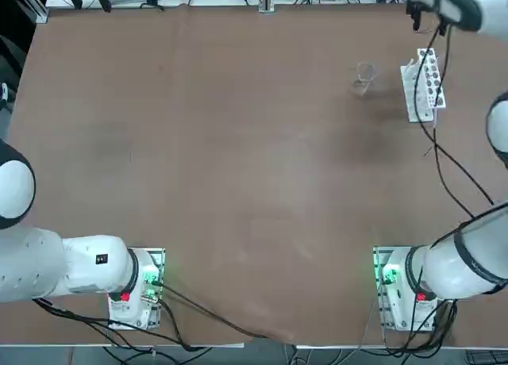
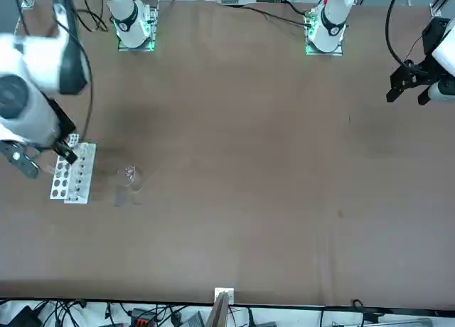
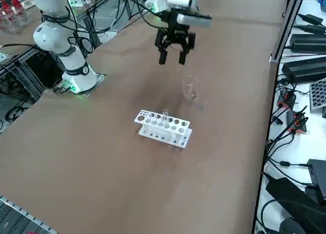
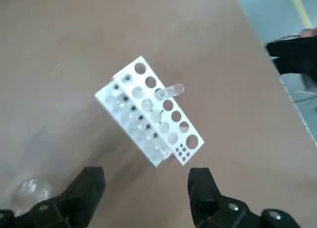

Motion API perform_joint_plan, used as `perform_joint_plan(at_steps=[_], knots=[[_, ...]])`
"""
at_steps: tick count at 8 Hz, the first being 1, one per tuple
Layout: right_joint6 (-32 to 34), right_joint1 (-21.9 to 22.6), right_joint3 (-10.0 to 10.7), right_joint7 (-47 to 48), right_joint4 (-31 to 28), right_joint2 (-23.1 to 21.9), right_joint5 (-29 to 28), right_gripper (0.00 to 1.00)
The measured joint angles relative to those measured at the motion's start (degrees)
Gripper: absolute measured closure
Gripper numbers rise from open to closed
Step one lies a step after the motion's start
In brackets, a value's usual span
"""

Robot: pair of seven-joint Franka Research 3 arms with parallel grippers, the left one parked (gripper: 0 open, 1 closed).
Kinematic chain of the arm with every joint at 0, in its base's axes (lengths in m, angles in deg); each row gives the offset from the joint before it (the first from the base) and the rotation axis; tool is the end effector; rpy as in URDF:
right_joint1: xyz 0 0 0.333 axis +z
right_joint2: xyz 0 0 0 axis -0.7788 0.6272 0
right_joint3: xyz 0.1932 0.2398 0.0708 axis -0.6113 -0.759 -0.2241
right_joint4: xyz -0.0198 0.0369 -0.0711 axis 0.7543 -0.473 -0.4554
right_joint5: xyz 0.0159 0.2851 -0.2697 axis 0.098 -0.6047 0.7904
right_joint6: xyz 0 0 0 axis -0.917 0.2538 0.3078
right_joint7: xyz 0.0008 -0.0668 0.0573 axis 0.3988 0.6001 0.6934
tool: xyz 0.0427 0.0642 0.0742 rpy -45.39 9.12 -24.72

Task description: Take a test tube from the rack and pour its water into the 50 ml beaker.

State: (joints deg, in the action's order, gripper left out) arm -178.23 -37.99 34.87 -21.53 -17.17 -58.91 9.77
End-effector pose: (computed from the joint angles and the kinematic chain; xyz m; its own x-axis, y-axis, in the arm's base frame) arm 0.6323 0.0345 0.4269 0.7632 -0.5912 0.2607 -0.6391 -0.6314 0.4392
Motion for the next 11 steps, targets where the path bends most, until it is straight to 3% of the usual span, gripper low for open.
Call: perform_joint_plan(at_steps=[3, 6, 9, 11], knots=[[-0.4, 1.1, 0.0, 23.9, 0.0, 5.9, 11.3, 0.01], [-0.4, 1.3, 0.0, 48.4, 0.0, 10.2, 18.0, 0.03], [1.4, 2.2, 0.0, 64.5, -0.1, 14.2, 26.3, 0.03], [4.0, 2.7, 0.0, 70.3, -0.2, 19.0, 32.3, 0.04]])
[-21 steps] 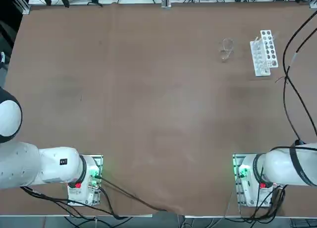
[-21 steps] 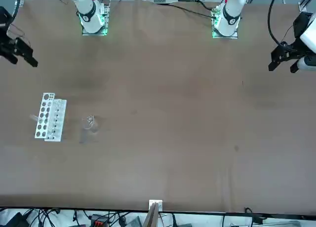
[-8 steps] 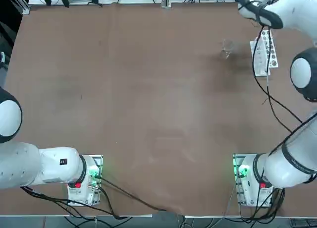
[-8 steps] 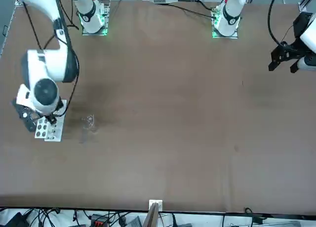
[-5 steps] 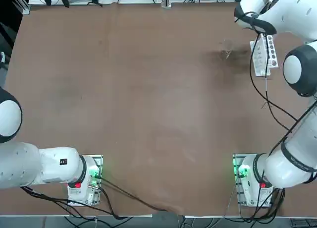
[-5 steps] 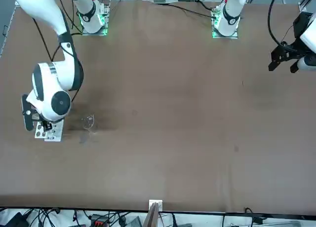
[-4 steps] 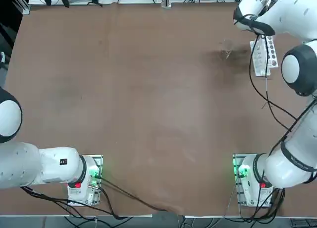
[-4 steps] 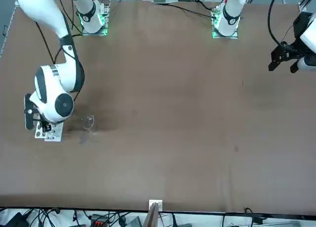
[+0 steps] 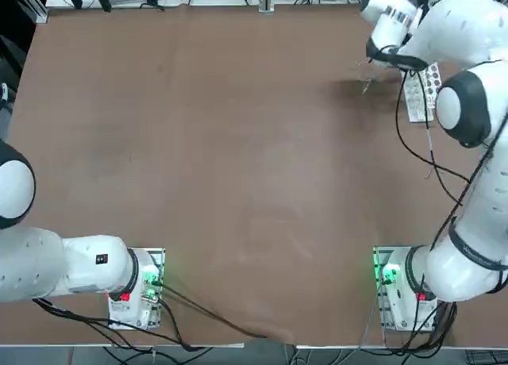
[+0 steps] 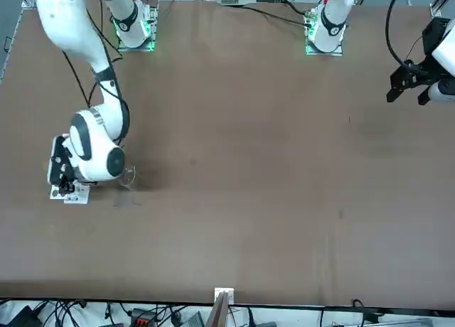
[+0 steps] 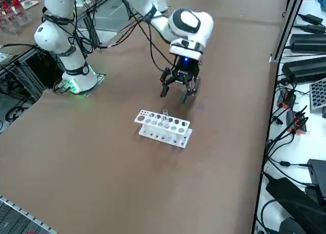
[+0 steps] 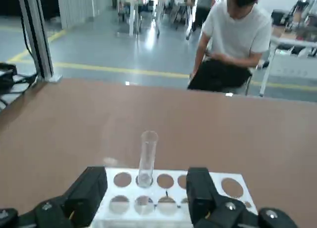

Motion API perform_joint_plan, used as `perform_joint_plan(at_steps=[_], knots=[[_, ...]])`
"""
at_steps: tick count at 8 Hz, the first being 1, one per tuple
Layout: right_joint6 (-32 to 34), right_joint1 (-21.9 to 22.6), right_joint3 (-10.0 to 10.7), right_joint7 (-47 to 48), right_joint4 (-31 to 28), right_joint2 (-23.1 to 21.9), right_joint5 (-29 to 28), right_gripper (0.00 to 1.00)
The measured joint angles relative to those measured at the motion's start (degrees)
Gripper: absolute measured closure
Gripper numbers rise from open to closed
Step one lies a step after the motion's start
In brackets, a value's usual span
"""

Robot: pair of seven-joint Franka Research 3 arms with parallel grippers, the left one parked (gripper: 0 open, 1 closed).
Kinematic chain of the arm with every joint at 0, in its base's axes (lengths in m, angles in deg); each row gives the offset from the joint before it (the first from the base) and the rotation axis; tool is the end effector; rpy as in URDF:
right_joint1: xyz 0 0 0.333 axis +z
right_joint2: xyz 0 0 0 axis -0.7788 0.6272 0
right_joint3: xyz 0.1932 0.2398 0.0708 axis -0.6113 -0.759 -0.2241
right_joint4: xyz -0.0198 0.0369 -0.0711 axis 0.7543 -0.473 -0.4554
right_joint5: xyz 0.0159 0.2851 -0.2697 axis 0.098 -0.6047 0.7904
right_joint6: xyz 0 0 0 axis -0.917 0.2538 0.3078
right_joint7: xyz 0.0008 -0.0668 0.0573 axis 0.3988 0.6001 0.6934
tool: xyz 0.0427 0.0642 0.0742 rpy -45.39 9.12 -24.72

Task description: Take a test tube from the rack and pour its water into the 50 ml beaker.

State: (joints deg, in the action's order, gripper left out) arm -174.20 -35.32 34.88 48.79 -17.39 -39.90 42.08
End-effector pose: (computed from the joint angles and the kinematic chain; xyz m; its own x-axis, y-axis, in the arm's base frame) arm 0.6475 0.0264 0.2472 0.0706 -0.3952 0.9159 -0.9947 0.0406 0.0942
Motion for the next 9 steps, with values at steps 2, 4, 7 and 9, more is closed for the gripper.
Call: perform_joint_plan(at_steps=[2, 4, 7, 9], knots=[[2.2, 0.0, 0.3, 1.2, 0.0, 3.5, 4.3, 0.05], [4.2, -0.2, 0.7, 1.5, 0.0, 5.9, 6.3, 0.07], [5.3, -0.2, 1.5, 4.0, 0.0, 7.3, 8.7, 0.12], [5.3, -0.3, 1.8, 6.9, 0.0, 7.9, 9.9, 0.16]])
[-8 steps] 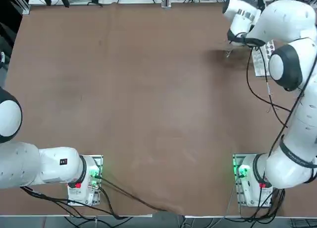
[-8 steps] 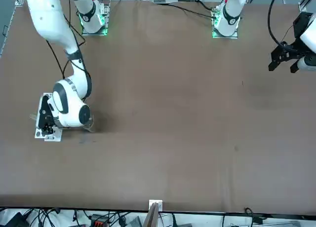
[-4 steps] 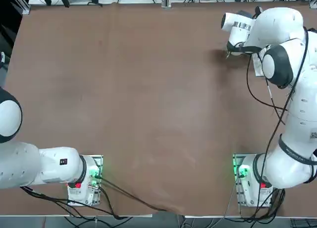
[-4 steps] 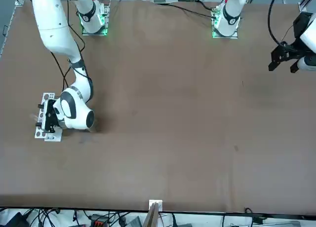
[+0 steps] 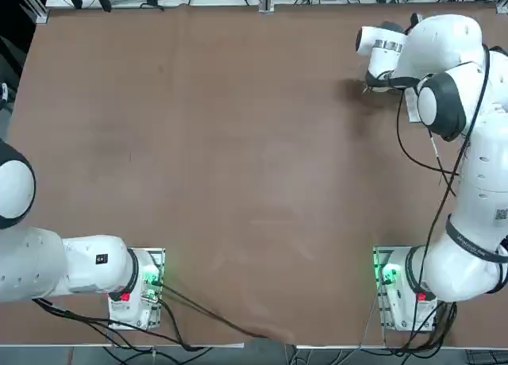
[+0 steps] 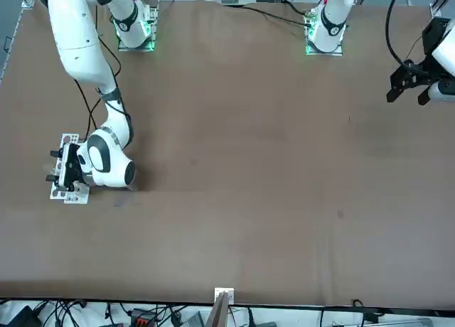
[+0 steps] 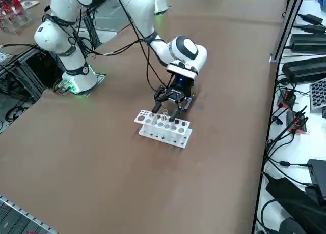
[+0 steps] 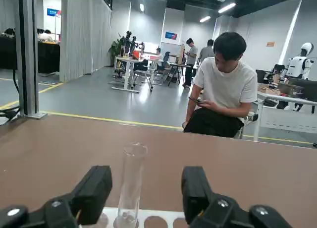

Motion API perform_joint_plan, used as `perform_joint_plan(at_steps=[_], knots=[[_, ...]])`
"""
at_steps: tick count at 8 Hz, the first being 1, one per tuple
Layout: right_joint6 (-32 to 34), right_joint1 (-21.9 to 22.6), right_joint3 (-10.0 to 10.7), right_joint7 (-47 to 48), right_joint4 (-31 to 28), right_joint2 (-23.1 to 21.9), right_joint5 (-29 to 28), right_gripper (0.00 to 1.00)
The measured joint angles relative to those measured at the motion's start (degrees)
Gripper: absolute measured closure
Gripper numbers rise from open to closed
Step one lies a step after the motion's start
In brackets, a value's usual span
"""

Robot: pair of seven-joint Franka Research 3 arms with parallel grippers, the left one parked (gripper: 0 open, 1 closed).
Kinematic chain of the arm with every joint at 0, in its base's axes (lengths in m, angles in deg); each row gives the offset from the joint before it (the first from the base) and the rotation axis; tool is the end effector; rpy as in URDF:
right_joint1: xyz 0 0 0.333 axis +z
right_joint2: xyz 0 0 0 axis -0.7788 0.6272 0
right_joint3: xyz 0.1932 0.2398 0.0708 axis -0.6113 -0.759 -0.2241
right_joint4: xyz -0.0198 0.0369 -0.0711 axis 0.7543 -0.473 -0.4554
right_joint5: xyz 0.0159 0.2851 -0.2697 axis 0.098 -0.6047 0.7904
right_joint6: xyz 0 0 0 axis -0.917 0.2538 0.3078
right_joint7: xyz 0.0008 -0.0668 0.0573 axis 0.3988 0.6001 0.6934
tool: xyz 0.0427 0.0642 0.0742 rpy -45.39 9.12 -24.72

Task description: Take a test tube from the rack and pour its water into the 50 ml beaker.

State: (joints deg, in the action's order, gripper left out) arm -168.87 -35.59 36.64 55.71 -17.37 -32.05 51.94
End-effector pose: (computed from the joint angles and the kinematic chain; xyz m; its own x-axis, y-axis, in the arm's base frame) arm 0.6370 -0.0116 0.1818 0.0926 -0.1544 0.9837 -0.9923 0.0669 0.1039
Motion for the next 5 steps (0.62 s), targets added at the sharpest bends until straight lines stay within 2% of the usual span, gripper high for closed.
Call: perform_joint_plan(at_steps=[2, 5], knots=[[0.0, -0.1, 0.1, 3.0, 0.1, 0.6, 0.7, 0.22], [0.0, -0.7, 0.2, 8.7, 0.1, 1.2, 1.6, 0.24]])
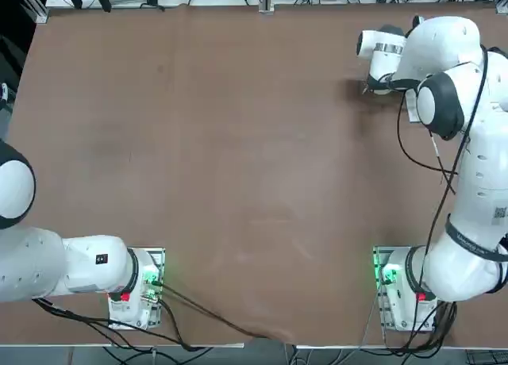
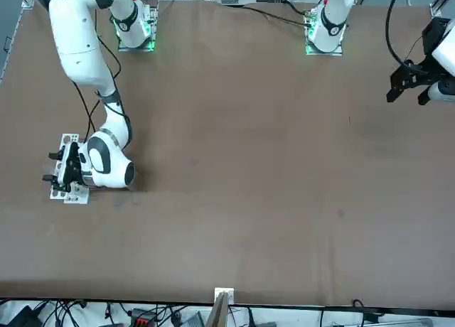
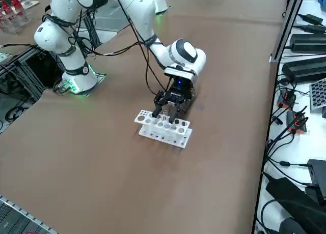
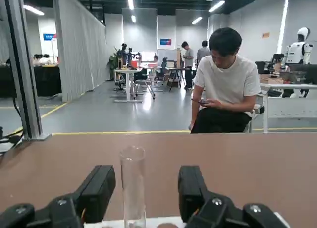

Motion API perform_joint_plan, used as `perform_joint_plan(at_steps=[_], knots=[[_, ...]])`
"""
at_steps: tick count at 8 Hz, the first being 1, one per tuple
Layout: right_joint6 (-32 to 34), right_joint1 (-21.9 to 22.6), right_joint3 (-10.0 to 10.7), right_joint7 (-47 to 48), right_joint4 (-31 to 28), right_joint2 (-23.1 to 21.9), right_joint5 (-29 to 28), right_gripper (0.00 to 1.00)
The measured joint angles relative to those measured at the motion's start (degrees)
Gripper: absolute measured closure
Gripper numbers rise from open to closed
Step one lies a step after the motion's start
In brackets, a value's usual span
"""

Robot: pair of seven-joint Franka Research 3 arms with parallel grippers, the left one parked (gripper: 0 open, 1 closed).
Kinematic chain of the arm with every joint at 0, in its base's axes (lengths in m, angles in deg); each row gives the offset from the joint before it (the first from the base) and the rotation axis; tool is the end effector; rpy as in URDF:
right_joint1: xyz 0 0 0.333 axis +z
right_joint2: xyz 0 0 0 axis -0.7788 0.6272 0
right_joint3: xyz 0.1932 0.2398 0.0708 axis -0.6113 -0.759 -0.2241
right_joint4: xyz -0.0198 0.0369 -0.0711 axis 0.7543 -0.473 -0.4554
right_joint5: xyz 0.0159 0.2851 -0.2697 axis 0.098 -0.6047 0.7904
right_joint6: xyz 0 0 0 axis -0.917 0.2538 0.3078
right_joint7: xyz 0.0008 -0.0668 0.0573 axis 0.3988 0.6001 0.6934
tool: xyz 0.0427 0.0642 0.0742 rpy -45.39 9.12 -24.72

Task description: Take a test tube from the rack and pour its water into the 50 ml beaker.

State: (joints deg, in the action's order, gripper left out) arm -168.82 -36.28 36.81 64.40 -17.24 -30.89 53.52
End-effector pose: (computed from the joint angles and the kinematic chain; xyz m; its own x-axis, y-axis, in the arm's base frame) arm 0.6366 -0.0221 0.1725 -0.0413 -0.1174 0.9922 -0.9961 0.0820 -0.0318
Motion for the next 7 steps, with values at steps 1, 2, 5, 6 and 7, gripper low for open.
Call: perform_joint_plan(at_steps=[1, 2, 5, 6, 7], knots=[[0.0, -0.1, 0.0, 0.9, 0.0, 0.1, 0.0, 0.24], [0.0, -0.1, 0.0, 1.3, 0.0, 0.2, 0.0, 0.26], [0.0, -0.1, 0.0, 2.1, 0.0, 0.9, 0.5, 0.32], [0.0, -0.1, 0.0, 2.2, 0.0, 1.1, 0.8, 0.33], [0.0, -0.1, 0.0, 2.2, 0.0, 1.4, 0.9, 0.35]])
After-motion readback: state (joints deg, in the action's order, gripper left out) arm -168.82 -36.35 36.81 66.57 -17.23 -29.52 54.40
